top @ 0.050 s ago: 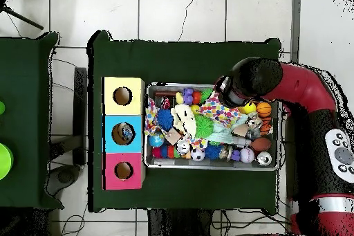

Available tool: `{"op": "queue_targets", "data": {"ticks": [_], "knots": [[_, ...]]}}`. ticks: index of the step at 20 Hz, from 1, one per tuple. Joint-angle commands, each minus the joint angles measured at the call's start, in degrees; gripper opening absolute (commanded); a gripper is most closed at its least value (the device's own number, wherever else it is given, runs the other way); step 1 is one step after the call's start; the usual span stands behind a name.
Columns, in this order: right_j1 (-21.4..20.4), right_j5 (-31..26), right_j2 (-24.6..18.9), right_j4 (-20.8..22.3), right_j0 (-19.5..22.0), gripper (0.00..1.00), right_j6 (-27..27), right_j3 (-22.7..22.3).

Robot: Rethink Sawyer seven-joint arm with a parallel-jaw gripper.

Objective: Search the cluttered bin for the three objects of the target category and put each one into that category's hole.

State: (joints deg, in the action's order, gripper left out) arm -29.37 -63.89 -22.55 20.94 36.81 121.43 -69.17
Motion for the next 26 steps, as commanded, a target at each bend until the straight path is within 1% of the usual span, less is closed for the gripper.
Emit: {"op": "queue_targets", "data": {"ticks": [1,4,6,11,26], "knots": [[0.86,2.55,-4.24,3.01,0.31,1.0,-16.33,-5.55],[1.07,3.52,-4.42,3.07,0.55,1.0,-15.61,-6.66],[0.93,4.6,-4.53,3.0,0.76,1.0,-14.69,-8.16],[1.05,9.54,-4.33,2.89,1.04,1.0,-11.24,-12.36],[4.51,17.87,-3.19,4.6,1.87,1.0,-10.32,-15.64]]}}
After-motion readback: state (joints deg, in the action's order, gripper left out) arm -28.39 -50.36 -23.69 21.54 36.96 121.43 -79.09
